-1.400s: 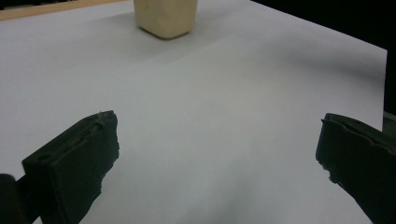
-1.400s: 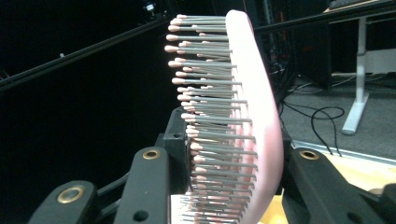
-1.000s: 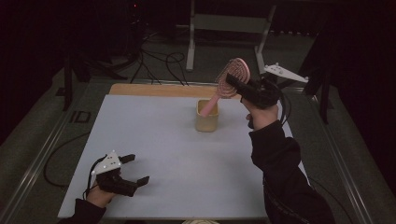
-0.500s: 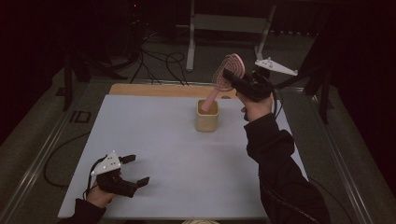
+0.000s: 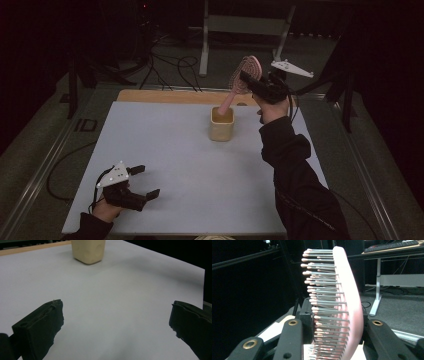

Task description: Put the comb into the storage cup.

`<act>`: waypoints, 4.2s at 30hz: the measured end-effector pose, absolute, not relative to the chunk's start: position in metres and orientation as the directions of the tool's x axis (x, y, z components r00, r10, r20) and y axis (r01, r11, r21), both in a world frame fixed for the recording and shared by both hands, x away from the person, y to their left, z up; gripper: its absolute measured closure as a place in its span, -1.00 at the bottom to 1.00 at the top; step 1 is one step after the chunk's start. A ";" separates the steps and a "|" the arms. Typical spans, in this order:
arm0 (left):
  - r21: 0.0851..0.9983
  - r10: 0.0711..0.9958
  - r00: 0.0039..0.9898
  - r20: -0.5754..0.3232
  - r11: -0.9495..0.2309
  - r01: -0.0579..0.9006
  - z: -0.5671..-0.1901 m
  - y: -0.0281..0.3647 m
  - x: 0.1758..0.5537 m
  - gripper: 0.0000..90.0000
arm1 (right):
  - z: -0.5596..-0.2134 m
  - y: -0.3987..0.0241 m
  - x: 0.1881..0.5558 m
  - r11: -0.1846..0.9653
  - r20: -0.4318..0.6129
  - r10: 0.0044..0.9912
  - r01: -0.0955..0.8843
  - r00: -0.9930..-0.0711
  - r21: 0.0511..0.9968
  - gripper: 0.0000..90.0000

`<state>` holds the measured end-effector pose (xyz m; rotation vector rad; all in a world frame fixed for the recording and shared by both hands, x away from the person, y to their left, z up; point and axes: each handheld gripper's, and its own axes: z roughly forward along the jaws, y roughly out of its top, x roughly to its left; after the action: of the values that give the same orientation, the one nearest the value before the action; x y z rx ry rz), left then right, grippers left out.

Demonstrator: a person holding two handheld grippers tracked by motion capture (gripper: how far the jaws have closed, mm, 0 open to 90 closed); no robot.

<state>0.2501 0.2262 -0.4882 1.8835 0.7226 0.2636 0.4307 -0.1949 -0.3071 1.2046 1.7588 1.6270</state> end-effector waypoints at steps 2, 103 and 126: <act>0.896 0.591 0.794 -0.142 -0.264 0.357 -0.488 0.226 0.250 -1.00 | -0.310 -0.195 0.433 -0.080 0.228 0.830 0.295 -0.509 0.952 0.42; 0.901 0.582 0.802 -0.138 -0.263 0.346 -0.489 0.228 0.249 -1.00 | -0.422 -0.199 0.471 -0.062 0.336 0.804 0.492 -0.492 0.869 0.36; 0.902 0.580 0.803 -0.137 -0.262 0.342 -0.488 0.227 0.249 -1.00 | -0.415 -0.206 0.466 0.021 0.301 0.770 0.494 -0.563 0.869 -0.65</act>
<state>0.2486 0.2273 -0.4880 1.8759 0.6989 0.2658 0.4660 -0.2055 -0.4148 1.3072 2.0441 1.5589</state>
